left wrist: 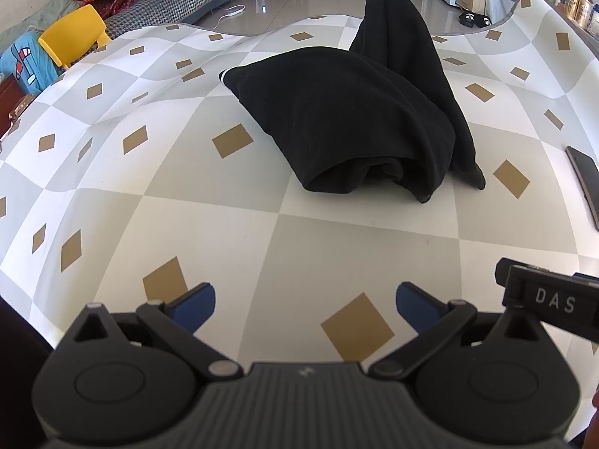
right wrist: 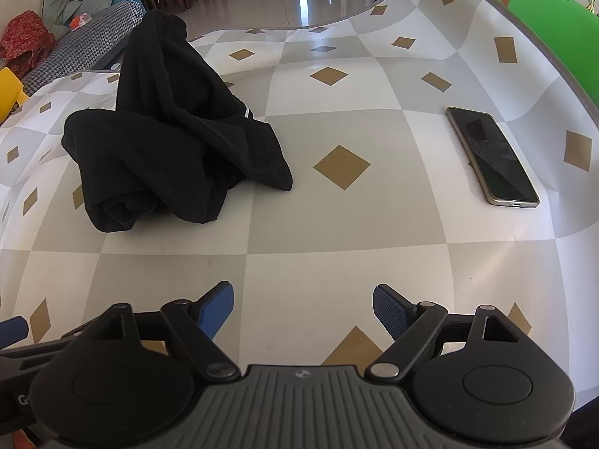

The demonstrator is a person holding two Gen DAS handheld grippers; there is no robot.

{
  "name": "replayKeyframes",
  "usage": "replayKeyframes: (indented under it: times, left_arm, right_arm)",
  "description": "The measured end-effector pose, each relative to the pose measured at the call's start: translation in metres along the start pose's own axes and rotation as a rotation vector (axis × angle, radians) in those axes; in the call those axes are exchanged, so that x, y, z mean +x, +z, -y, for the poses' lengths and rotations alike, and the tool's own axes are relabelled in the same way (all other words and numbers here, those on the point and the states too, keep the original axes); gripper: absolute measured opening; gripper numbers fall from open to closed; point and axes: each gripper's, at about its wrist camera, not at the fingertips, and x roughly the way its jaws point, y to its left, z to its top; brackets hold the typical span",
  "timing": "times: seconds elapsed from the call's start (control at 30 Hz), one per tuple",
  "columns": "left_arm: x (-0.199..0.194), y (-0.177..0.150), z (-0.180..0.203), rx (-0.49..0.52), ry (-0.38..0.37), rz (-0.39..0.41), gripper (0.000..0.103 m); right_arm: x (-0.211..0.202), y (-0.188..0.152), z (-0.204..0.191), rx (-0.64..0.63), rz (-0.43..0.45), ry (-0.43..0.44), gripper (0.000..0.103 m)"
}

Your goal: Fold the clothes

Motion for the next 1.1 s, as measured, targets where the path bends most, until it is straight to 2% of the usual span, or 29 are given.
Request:
replayKeyframes:
  times: [1.1]
  left_arm:
    - [-0.0052,-0.0017,-0.0001,-0.003,0.006,0.0,0.103]
  right_arm:
    - [-0.004,0.0005,-0.0001,0.013,0.013,0.013,0.082]
